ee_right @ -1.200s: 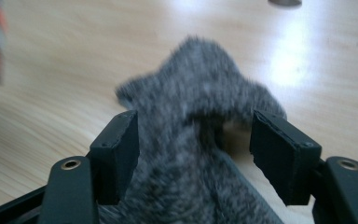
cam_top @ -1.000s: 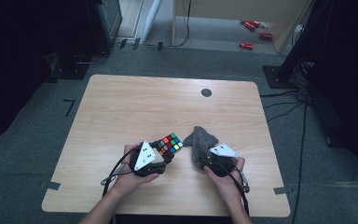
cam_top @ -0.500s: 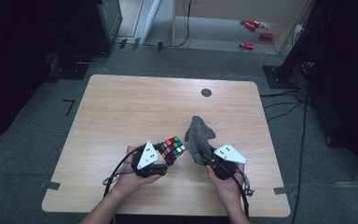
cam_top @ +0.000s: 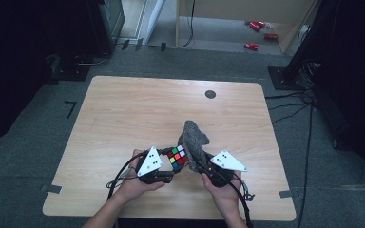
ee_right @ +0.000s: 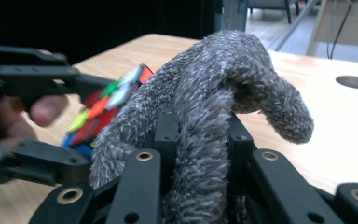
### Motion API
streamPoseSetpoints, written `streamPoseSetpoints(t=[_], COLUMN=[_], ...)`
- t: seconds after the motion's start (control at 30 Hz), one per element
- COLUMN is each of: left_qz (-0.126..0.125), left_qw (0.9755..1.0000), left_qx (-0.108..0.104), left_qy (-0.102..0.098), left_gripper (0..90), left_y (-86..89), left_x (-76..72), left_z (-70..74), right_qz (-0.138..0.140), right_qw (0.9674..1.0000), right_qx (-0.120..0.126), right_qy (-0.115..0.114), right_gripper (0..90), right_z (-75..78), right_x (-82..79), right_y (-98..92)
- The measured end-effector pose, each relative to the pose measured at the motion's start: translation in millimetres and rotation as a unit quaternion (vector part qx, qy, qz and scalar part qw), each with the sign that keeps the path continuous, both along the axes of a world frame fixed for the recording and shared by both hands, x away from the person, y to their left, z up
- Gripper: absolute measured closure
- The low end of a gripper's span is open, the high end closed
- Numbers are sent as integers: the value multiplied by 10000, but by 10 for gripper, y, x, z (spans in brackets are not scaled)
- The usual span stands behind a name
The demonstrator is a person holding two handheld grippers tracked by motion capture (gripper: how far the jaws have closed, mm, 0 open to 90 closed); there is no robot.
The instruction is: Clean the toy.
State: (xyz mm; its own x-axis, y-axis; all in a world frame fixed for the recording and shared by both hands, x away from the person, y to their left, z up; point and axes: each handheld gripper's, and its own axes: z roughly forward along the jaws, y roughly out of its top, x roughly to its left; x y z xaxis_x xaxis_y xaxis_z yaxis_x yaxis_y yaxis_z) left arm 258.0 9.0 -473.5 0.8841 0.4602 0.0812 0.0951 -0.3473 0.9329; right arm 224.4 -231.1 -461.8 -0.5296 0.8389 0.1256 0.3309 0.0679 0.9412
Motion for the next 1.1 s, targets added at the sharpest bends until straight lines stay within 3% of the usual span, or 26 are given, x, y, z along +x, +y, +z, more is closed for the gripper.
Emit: streamPoseSetpoints(t=[0.13, 0.23, 0.33, 0.37, 0.47, 0.53, 0.63, 0.73, 0.8, 0.87, 1.1], left_qz=[-2, 5, 2, -30, -34, 14, -68, -44, -32, 9, -76], left_qw=[9999, 9999, 9999, 9999, 9999, 9999, 9998, 9998, 9998, 9998, 9997], left_qx=[119, 105, 104, -33, -64, 45, 16, 58, -19, -6, -167], left_qy=[-30, -103, -124, -103, -94, -125, -160, -201, -173, -185, -165], left_gripper=[349, 350, 350, 350, 350, 350, 350, 350, 350, 351, 350], left_y=[-42, -44, -33, -12, -6, -17, -30, -24, -8, -5, 6], left_x=[-15, -34, -38, -38, -28, -26, -45, -55, -48, -40, -47], left_z=[-32, -12, -8, 18, 32, 15, 15, 26, 32, 46, 62], right_qz=[194, 220, 126, 48, -50, -26, 198, 165, 31, -67, -49], right_qw=[9994, 9987, 9995, 9998, 10000, 9998, 9989, 9990, 9997, 9999, 9993], right_qx=[59, -87, -35, -91, 32, 87, 100, 94, -56, -7, 161], right_qy=[-286, -446, -298, -189, -8, -152, -420, -415, -256, -112, -333], right_gripper=[736, 732, 732, 733, 733, 732, 731, 731, 731, 731, 729], right_z=[120, 173, 114, 79, 23, 79, 186, 169, 113, 58, 120], right_x=[-71, -111, -61, -35, -4, -33, -97, -100, -51, -28, -56], right_y=[72, 120, 66, 46, -11, -12, 59, 86, 53, 11, -11])
